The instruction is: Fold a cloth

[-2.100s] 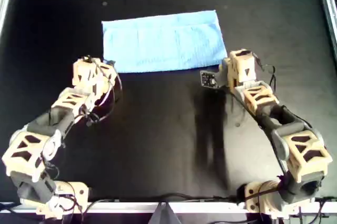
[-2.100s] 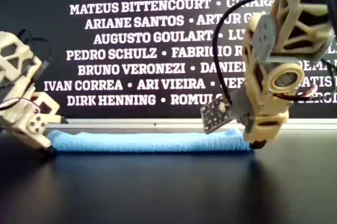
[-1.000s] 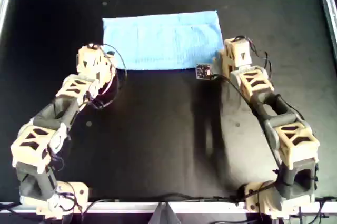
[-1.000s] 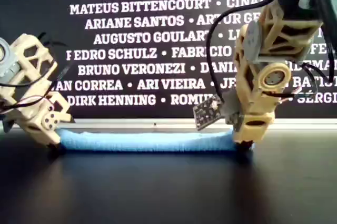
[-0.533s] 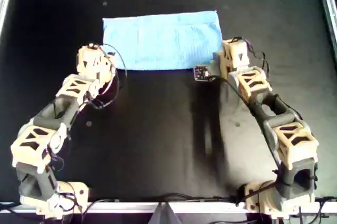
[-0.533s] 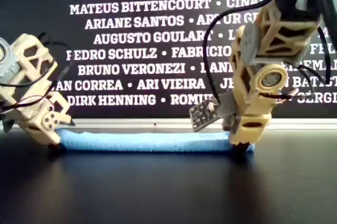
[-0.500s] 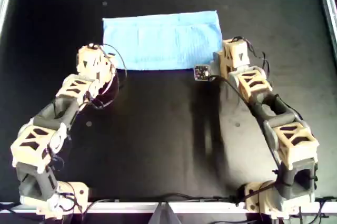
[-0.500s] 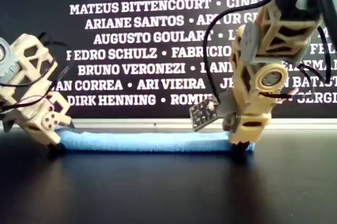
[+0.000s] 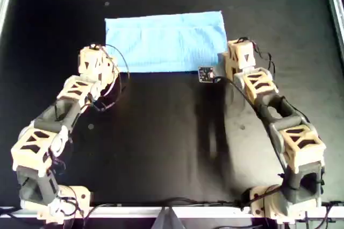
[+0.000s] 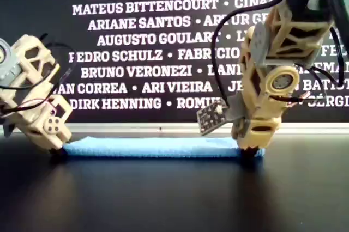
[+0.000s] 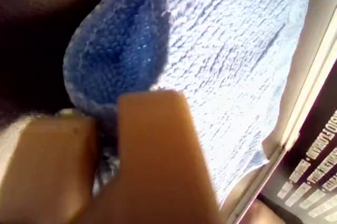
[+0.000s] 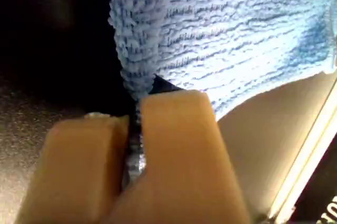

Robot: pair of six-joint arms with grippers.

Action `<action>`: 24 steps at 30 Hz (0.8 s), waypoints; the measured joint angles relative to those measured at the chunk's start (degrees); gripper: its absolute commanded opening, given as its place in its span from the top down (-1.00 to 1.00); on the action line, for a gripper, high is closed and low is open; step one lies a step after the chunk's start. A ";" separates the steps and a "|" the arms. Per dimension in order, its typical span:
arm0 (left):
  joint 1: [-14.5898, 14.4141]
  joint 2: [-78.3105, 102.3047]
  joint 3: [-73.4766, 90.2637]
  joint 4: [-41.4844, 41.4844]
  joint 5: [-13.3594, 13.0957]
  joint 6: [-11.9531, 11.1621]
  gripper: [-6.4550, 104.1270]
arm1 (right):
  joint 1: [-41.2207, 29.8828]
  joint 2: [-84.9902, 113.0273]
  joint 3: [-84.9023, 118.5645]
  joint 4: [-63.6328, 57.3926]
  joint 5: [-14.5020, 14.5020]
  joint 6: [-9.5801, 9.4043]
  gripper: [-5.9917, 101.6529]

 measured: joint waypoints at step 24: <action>-4.04 31.82 29.27 0.97 0.26 0.00 0.91 | 0.26 35.95 38.50 0.00 0.44 0.00 0.91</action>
